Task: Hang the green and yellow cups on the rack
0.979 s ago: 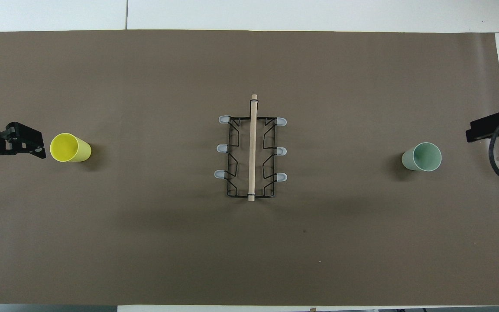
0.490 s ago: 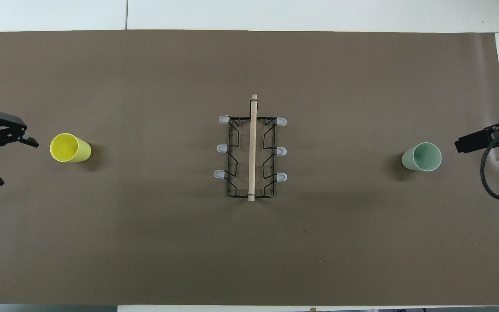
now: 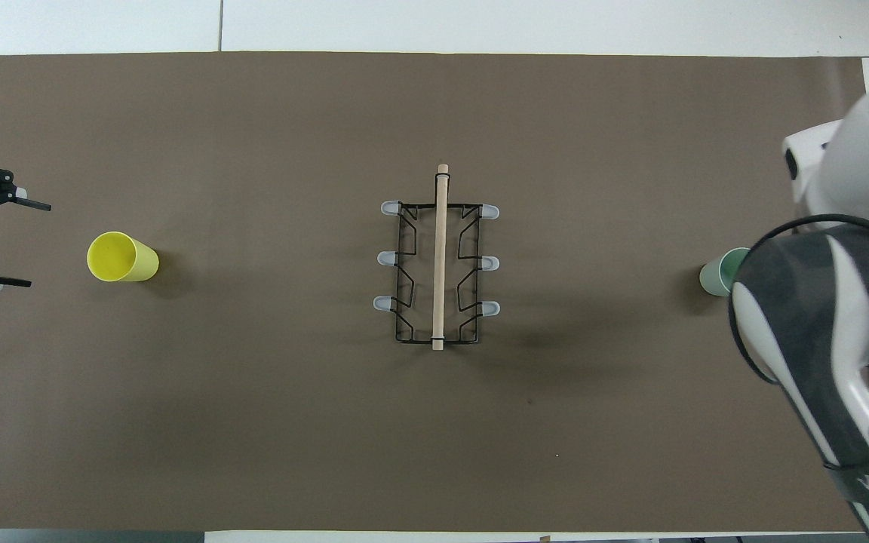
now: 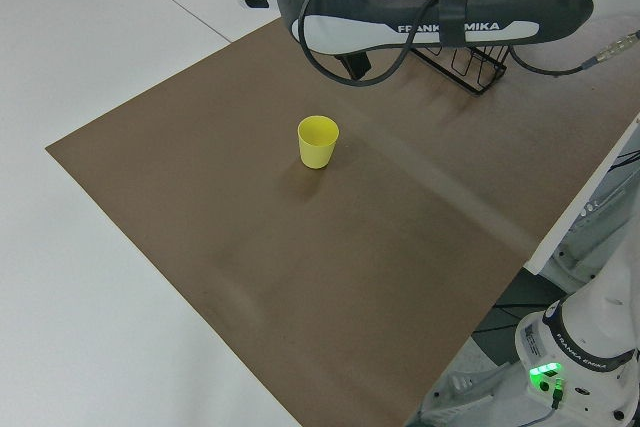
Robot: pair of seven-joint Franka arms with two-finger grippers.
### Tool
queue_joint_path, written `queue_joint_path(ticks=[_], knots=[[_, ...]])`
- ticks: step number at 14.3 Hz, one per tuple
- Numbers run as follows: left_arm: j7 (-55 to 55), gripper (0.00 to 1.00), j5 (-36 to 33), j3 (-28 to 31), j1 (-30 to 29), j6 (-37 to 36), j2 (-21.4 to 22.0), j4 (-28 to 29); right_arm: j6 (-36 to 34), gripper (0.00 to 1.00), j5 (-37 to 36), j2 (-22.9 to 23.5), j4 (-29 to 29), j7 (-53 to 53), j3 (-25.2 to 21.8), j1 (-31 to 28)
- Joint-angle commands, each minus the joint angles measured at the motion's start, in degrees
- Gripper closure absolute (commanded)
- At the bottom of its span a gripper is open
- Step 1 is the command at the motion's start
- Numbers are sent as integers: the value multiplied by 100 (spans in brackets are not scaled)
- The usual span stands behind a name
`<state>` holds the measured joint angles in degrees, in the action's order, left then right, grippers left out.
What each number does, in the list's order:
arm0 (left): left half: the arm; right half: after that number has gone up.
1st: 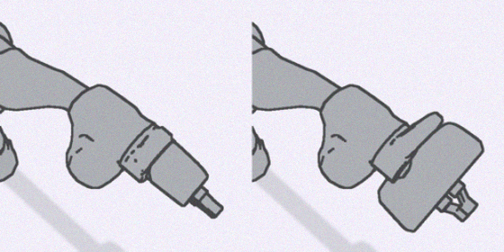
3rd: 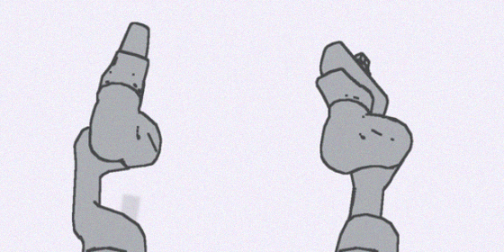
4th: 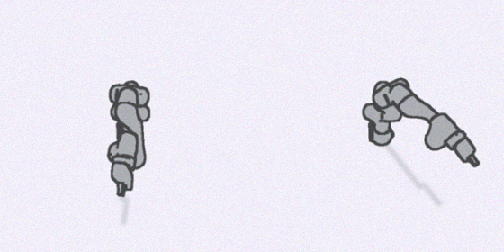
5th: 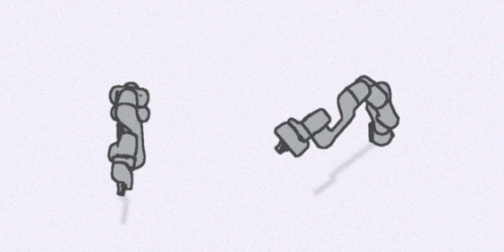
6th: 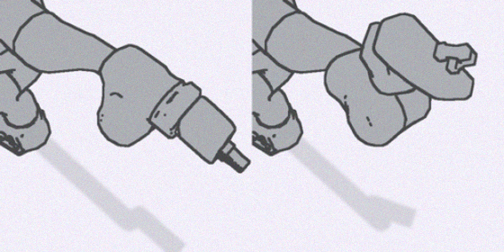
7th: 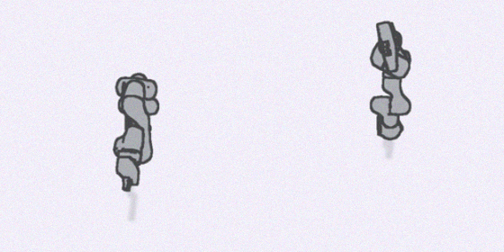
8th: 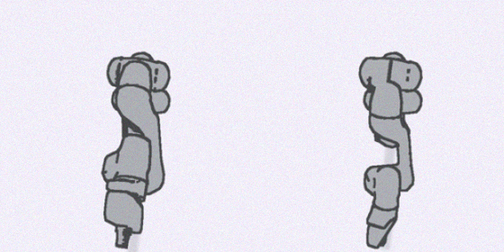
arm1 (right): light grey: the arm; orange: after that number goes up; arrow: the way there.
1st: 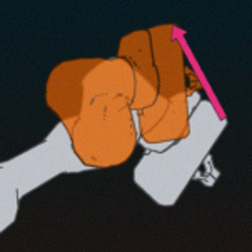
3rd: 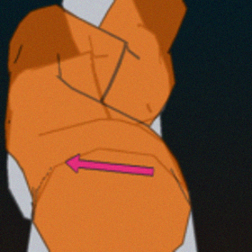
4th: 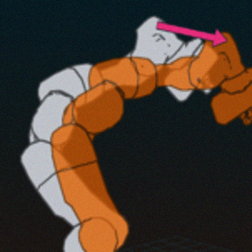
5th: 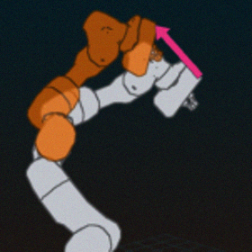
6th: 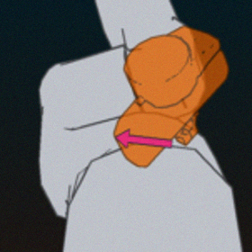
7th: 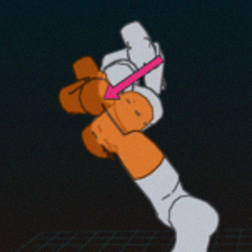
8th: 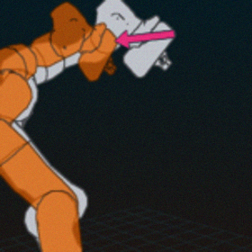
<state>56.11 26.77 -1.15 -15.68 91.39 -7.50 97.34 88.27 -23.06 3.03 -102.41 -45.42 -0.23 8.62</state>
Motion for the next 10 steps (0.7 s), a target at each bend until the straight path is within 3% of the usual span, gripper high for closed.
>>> queue_joint_path(ticks=[1,4,7,10], knots=[[216,0,303,-35,-400,176,-593,-286,-47,0,-654,645,291,-310,128,201],[190,0,311,-35,-690,589,-1041,-216,303,0,-1566,1154,265,-836,514,315],[164,0,320,-35,-901,958,-1454,-146,410,0,-1746,1515,213,-890,726,342],[85,0,556,-52,-1016,1467,-1334,634,551,0,-1764,1394,-304,-934,884,351]])
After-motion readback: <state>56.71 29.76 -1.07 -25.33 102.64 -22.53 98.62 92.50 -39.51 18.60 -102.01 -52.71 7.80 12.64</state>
